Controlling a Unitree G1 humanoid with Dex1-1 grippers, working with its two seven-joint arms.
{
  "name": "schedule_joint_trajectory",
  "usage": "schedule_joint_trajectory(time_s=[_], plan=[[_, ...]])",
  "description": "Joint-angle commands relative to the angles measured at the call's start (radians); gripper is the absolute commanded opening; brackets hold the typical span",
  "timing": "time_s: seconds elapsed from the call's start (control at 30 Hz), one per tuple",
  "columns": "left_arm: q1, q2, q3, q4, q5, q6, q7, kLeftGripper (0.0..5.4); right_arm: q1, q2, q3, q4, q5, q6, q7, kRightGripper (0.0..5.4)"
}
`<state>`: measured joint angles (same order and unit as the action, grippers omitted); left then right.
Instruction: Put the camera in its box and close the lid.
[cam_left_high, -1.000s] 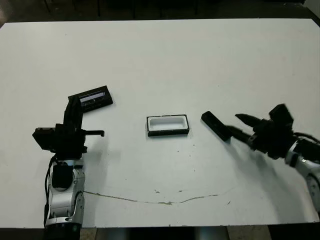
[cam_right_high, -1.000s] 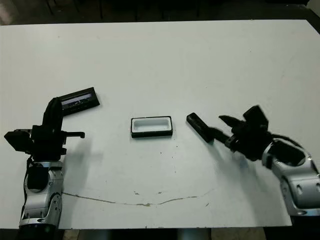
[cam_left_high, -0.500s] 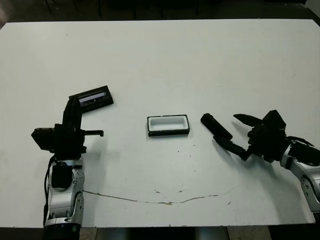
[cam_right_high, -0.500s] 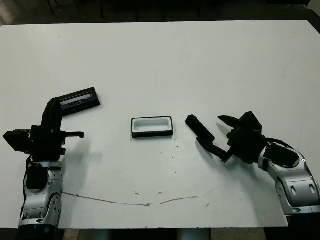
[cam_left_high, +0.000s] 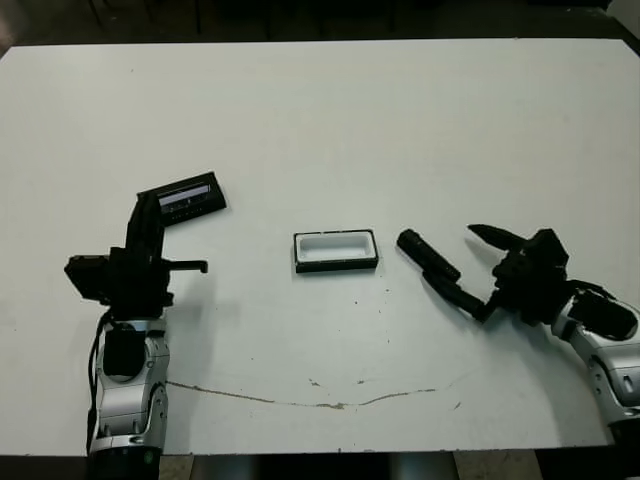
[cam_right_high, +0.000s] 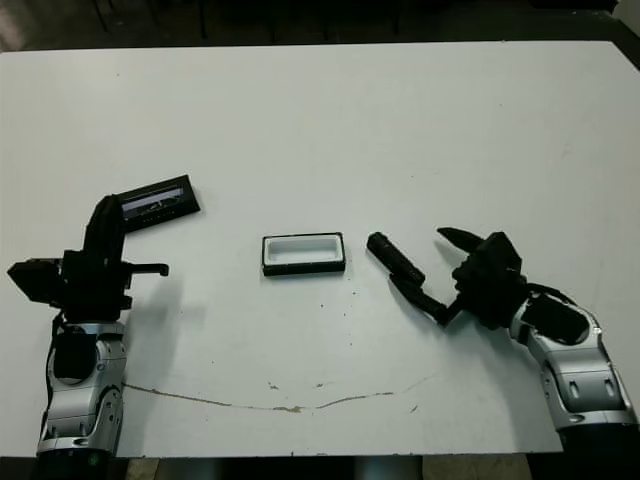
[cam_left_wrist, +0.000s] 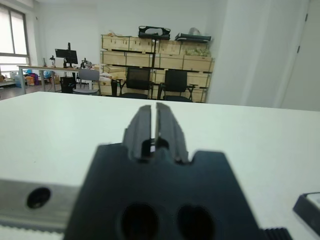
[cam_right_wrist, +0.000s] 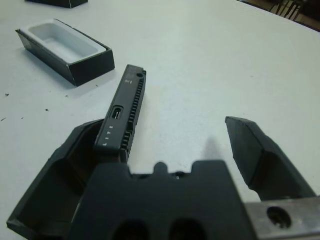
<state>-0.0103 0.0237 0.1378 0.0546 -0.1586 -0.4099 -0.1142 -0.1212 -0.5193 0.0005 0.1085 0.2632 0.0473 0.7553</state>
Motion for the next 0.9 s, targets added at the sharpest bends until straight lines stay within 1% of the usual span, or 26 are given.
schedule_joint_trajectory(time_s=[0.03, 0.1, 0.2, 0.27, 0.3, 0.43, 0.5, 0.57, 0.7, 0.8, 0.9], plan=[[0.01, 0.006, 0.003, 0.019, 0.007, -0.002, 0.001, 0.0, 0.048, 0.008, 0.021, 0.013, -0.031, 0.064, -0.023, 5.38], [0.011, 0.006, 0.001, 0.017, 0.005, 0.0, -0.001, 0.0, 0.057, 0.013, 0.015, -0.016, -0.024, 0.093, -0.047, 5.38], [0.009, 0.004, 0.001, 0.026, -0.001, -0.003, -0.004, 0.0, 0.09, 0.019, 0.004, -0.13, -0.015, 0.159, -0.104, 5.38], [0.007, 0.004, 0.001, 0.034, 0.0, -0.009, -0.004, 0.0, 0.107, 0.023, 0.003, -0.192, -0.01, 0.207, -0.135, 5.16], [0.008, 0.003, 0.0, 0.033, -0.001, -0.007, -0.004, 0.0, 0.112, 0.028, 0.006, -0.208, -0.016, 0.22, -0.15, 5.06], [0.013, 0.003, -0.001, 0.026, 0.001, -0.004, -0.001, 0.0, 0.123, 0.053, 0.022, -0.216, -0.038, 0.183, -0.174, 4.36], [0.015, 0.003, -0.001, 0.025, 0.0, -0.006, -0.003, 0.0, 0.127, 0.055, 0.026, -0.241, -0.041, 0.19, -0.177, 3.99], [0.017, 0.002, -0.002, 0.023, -0.003, -0.005, -0.004, 0.0, 0.126, 0.052, 0.027, -0.258, -0.037, 0.213, -0.176, 3.61], [0.023, -0.001, -0.004, 0.007, 0.0, 0.015, 0.006, 0.0, 0.095, -0.009, 0.05, -0.274, -0.068, 0.303, -0.144, 2.88], [0.023, -0.003, -0.004, 0.007, 0.004, 0.012, 0.01, 0.0, 0.069, -0.03, 0.046, -0.243, -0.036, 0.306, -0.078, 2.35], [0.025, -0.002, -0.005, 0.006, 0.0, 0.012, 0.009, 0.0, 0.048, -0.024, 0.033, -0.174, -0.003, 0.293, -0.028, 1.79]])
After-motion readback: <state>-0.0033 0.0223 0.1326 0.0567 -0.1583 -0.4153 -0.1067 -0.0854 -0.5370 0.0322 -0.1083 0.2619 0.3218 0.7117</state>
